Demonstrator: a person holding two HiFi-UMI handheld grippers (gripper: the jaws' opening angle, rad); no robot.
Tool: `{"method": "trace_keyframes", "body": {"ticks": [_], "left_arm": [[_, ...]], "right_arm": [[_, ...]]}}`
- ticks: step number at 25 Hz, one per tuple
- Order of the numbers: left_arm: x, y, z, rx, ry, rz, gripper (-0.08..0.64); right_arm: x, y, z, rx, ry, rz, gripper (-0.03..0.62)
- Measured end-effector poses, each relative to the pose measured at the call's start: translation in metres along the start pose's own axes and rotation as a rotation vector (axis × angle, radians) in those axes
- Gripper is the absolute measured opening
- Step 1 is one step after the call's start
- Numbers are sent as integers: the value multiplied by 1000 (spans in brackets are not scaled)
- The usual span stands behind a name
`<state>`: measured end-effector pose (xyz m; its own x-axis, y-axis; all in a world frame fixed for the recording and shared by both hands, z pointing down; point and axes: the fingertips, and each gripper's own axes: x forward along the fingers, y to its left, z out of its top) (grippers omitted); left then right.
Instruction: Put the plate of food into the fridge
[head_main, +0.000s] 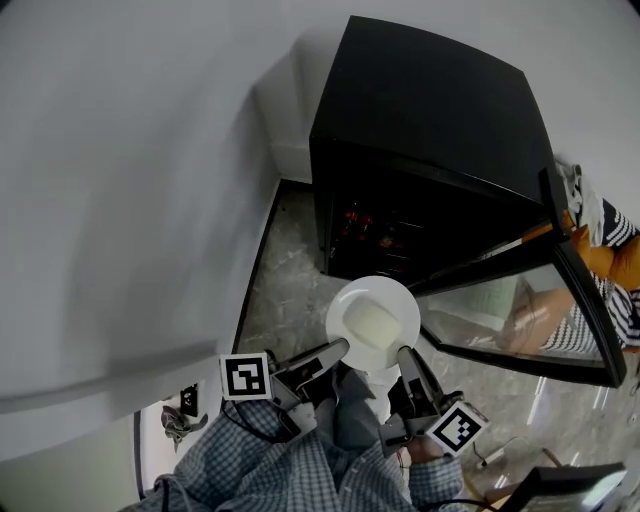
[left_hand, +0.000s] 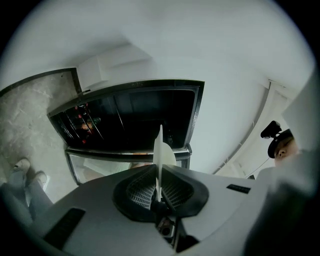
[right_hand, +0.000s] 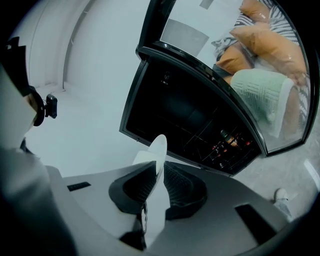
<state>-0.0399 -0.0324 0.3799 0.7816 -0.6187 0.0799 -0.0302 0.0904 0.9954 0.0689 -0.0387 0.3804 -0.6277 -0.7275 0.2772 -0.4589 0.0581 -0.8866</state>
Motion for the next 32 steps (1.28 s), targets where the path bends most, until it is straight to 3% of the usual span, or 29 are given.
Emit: {"method": "trace_keyframes", "body": {"ticks": [32], "left_arm": [[43,125,42,-61,-122,37,25]], "right_arm": [[78,-118,-3,39,84,4,54]]}}
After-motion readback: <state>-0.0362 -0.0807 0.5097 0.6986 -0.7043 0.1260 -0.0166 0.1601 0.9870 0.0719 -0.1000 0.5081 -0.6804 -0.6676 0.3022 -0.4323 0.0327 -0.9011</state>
